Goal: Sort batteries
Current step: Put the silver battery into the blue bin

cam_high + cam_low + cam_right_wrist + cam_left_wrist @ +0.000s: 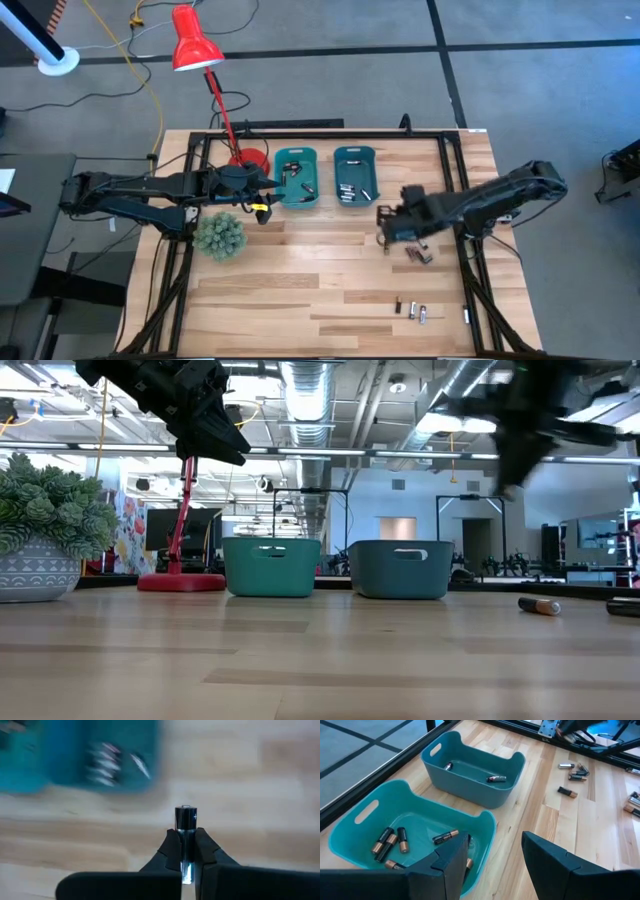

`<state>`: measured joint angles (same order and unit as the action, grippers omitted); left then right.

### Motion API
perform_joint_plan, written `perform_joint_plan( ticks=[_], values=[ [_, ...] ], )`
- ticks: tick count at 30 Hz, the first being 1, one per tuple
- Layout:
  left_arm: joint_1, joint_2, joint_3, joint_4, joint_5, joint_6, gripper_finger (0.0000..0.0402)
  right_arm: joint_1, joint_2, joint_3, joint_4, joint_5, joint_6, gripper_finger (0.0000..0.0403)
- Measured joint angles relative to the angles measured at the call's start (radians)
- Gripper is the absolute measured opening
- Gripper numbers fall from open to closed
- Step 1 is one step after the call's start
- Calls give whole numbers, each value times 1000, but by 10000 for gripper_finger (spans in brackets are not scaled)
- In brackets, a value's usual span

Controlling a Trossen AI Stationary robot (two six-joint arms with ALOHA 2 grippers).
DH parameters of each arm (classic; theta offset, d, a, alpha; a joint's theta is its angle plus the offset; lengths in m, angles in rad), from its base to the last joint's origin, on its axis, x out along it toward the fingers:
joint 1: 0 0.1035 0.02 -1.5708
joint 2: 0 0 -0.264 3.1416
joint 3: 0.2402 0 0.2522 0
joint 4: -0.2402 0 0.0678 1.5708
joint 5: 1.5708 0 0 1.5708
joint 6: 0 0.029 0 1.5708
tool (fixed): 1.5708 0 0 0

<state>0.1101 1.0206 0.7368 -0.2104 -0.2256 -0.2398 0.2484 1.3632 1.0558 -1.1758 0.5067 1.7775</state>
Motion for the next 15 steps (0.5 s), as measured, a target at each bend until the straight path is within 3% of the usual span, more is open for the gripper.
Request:
perform_joint_plan(
  ticks=[8,15],
  values=[
    [0,0,0,0,0,0,183,-293,-1,126,239,20,-555,9],
    [0,0,0,-1,0,0,183,-485,68,127,402,-134,-786,8]
  ],
)
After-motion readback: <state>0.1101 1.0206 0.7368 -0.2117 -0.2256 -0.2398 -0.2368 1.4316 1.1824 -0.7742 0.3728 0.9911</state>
